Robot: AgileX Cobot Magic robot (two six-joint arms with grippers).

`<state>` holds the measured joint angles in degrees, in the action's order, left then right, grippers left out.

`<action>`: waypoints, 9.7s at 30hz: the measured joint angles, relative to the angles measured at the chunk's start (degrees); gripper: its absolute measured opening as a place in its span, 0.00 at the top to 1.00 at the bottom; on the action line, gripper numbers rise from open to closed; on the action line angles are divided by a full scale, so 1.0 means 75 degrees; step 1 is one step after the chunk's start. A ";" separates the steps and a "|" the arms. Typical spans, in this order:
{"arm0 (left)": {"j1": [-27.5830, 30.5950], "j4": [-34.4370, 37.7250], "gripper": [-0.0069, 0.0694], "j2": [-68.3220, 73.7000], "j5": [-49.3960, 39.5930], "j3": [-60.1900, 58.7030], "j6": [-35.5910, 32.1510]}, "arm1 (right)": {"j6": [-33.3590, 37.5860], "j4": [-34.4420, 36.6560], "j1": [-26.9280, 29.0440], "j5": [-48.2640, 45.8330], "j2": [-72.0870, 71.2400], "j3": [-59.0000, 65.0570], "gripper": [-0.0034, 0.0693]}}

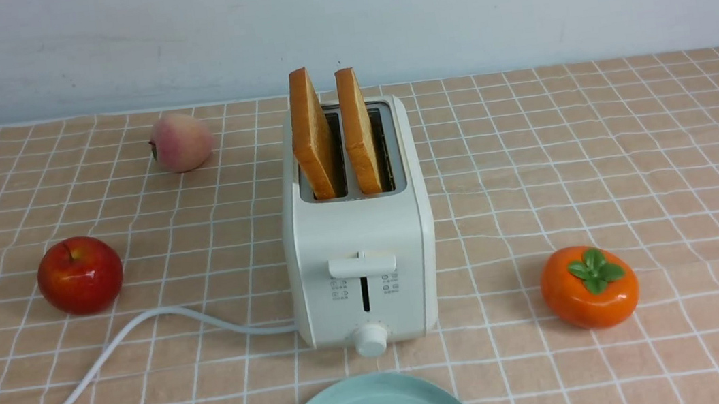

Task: Take toasted bread from bread machine on light coffee tablecloth place on plate.
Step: 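Reach for a toast slice standing in the toaster with the left gripper, then place the slice of bread on the plate with the left gripper, then grasp the toast slice in the toaster and pull it up out of the slot with the right gripper, then place the held slice of bread on top of the slice on the plate with the right gripper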

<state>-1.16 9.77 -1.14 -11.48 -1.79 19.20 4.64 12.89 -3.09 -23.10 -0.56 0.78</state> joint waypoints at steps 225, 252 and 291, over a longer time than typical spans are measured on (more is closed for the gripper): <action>-0.2937 -0.0646 0.93 0.1759 -0.5310 0.3811 0.1098 | -0.1204 -0.1454 -0.3968 -0.5244 1.4199 -1.6207 0.82; -0.2937 -0.0933 0.93 0.1759 -0.5083 0.3735 0.0720 | 0.3365 0.5091 -0.3968 -0.4687 1.1991 -0.8652 0.82; -0.2937 -0.0933 0.93 0.1759 -0.4855 0.3640 0.0720 | 0.3607 0.3997 -0.2888 -0.4073 1.2671 -0.9027 0.18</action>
<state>-23.18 2.77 12.05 -47.89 25.51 24.61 31.70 42.86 -24.76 -53.65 94.47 -66.92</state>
